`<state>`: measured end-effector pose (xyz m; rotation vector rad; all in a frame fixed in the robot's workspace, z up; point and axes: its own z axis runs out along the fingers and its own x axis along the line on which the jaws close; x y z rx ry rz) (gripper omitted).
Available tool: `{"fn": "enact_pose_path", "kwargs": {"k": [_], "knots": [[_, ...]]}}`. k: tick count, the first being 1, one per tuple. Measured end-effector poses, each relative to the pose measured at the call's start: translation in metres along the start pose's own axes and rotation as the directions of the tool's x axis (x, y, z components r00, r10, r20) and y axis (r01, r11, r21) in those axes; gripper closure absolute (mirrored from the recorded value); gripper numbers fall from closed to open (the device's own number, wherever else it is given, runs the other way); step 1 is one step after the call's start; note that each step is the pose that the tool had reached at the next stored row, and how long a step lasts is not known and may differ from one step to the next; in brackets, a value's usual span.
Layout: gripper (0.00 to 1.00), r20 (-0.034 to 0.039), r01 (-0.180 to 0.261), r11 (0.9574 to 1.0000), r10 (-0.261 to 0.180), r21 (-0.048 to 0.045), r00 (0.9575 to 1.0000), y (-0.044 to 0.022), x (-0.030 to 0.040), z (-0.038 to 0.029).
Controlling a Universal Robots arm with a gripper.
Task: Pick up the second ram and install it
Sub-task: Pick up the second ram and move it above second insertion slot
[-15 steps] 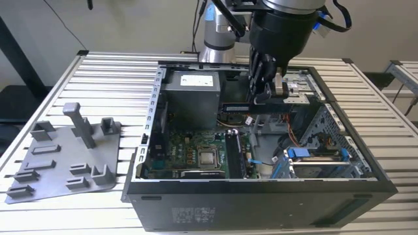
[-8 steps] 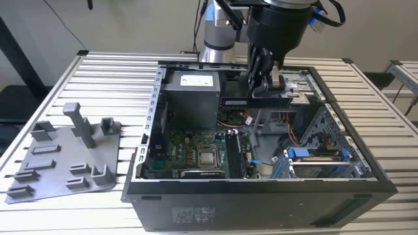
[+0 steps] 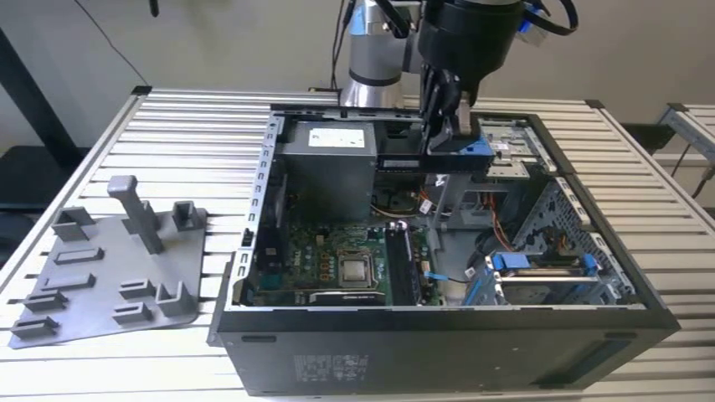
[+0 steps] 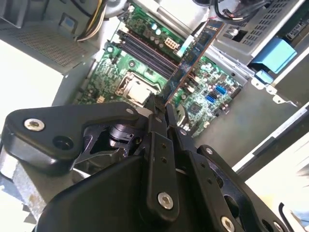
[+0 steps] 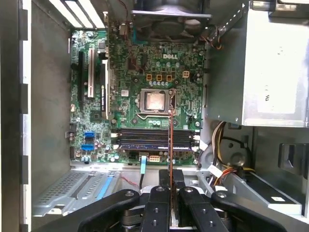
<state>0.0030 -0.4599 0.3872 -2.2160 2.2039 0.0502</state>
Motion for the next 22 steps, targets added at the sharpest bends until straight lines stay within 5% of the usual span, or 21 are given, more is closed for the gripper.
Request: {"fn": "enact_pose_path", "kwargs": {"k": [13, 22], "knots": [[0.86, 0.0000, -0.001, 1.0000, 0.001, 0.0000, 1.0000, -0.0001, -0.0326, 0.0013], [0.86, 0.0005, -0.001, 1.0000, 0.001, 0.0000, 1.0000, -0.0002, -0.0346, 0.0014]]}}
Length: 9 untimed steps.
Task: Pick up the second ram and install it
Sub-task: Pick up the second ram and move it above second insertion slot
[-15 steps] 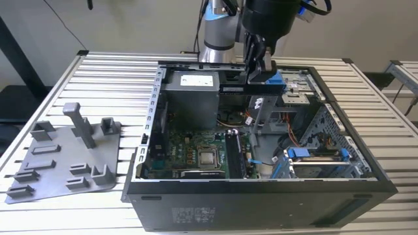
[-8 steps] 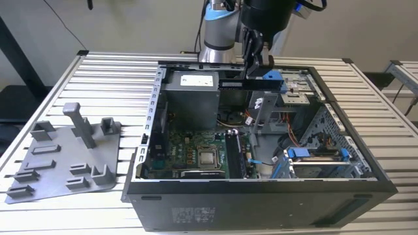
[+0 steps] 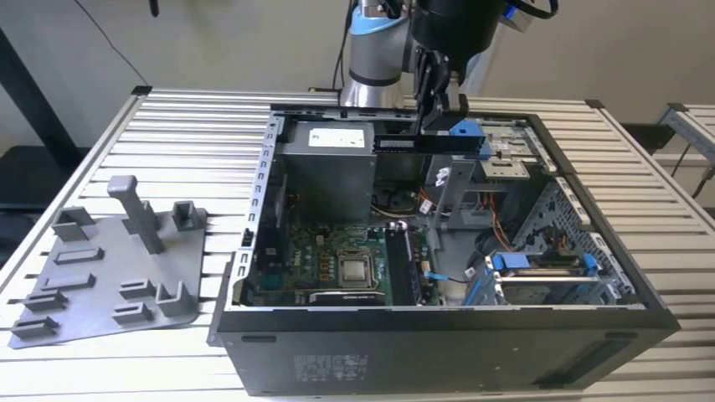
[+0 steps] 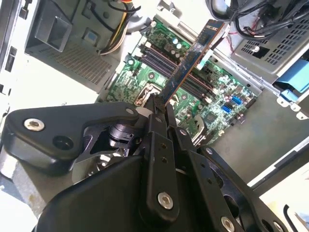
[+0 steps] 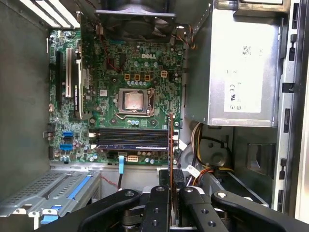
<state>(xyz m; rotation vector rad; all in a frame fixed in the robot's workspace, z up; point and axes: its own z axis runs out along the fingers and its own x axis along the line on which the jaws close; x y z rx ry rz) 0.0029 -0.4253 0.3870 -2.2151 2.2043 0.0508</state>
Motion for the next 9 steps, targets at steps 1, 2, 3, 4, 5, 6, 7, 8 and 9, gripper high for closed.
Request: {"fn": "enact_pose_path", "kwargs": {"k": [1, 2, 3, 4, 5, 6, 7, 8, 9], "knots": [[0.86, 0.0020, 0.000, 1.0000, 0.000, 0.0000, 1.0000, 0.0000, 0.0000, 0.0000], [0.86, 0.0041, 0.000, 1.0000, 0.000, 0.0001, 1.0000, 0.0000, 0.0002, 0.0000], [0.86, 0.0047, 0.000, 1.0000, 0.000, 0.0001, 1.0000, 0.0000, 0.0004, 0.0000], [0.86, 0.0054, 0.000, 1.0000, 0.000, 0.0001, 1.0000, 0.0000, 0.0008, -0.0001], [0.86, 0.0060, 0.000, 1.0000, 0.000, 0.0001, 1.0000, 0.0000, 0.0013, -0.0001], [0.86, 0.0066, 0.000, 1.0000, 0.000, 0.0001, 1.0000, 0.0000, 0.0019, -0.0001], [0.86, 0.0068, 0.000, 1.0000, 0.000, 0.0001, 1.0000, -0.0001, 0.0026, -0.0001], [0.86, 0.0070, 0.000, 1.0000, 0.000, 0.0001, 1.0000, -0.0001, 0.0034, -0.0001], [0.86, 0.0071, -0.001, 1.0000, 0.001, 0.0001, 1.0000, -0.0001, 0.0042, -0.0002]]}}
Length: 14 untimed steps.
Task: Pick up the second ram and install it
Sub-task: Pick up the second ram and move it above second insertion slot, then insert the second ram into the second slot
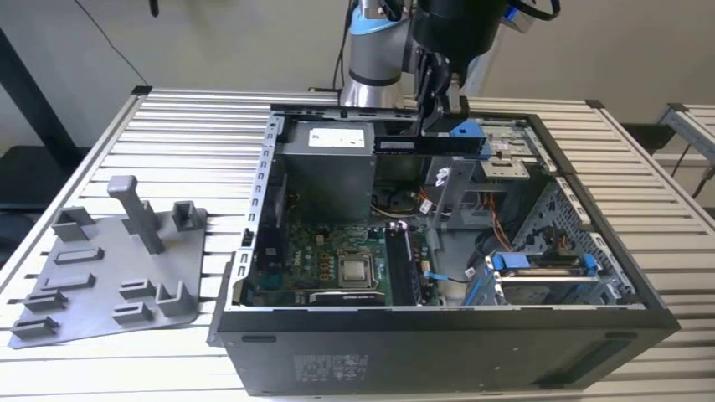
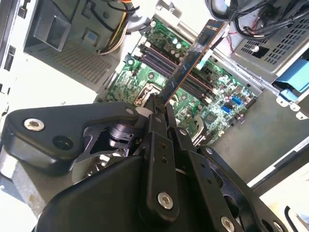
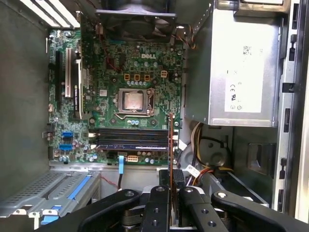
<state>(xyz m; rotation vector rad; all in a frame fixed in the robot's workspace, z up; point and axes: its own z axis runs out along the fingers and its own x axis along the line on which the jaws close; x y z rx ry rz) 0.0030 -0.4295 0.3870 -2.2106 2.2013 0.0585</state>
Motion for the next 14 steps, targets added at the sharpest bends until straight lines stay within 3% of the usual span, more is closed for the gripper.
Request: {"fn": "enact_pose_path", "kwargs": {"k": [5, 14], "knots": [[0.86, 0.0006, -0.001, 1.0000, 0.001, 0.0001, 1.0000, -0.0002, 0.0057, -0.0002], [0.86, 0.0004, -0.001, 1.0000, 0.001, 0.0001, 1.0000, -0.0002, 0.0060, -0.0002]]}}
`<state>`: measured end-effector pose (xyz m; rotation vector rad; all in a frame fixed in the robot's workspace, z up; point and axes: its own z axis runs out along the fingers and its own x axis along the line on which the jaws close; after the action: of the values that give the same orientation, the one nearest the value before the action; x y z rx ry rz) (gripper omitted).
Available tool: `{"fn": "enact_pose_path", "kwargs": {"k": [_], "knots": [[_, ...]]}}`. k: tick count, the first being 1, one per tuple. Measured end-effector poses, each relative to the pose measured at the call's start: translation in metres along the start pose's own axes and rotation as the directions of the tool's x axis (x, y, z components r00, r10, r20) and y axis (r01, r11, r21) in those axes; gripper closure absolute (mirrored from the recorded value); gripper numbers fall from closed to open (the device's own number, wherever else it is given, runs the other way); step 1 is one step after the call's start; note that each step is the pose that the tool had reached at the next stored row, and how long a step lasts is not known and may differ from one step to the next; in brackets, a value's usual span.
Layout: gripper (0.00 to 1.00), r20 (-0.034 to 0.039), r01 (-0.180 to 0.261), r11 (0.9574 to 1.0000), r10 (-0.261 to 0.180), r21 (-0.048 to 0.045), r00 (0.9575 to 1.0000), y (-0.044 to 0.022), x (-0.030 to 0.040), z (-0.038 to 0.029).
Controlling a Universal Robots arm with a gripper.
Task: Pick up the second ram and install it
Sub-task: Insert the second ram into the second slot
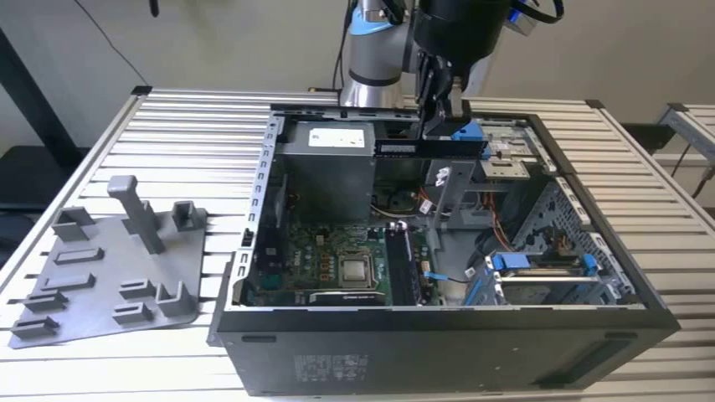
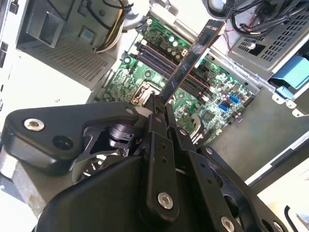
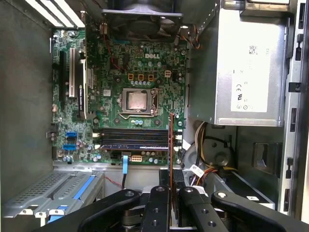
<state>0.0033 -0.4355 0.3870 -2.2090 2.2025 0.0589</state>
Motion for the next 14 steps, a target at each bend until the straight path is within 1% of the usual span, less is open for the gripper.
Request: {"fn": "enact_pose_path", "kwargs": {"k": [8, 9, 11, 14], "knots": [[0.86, -0.0001, -0.004, 1.0000, 0.004, 0.0001, 1.0000, 0.0000, 0.0001, 0.0000], [0.86, 0.0001, -0.013, 0.9999, 0.013, 0.0005, 0.9999, 0.0000, 0.0001, 0.0000], [0.86, 0.0006, -0.046, 0.9989, 0.046, 0.0019, 0.9989, -0.0001, 0.0001, 0.0001], [0.86, 0.0012, -0.090, 0.9959, 0.090, 0.0036, 0.9959, 0.0000, 0.0001, 0.0002]]}}
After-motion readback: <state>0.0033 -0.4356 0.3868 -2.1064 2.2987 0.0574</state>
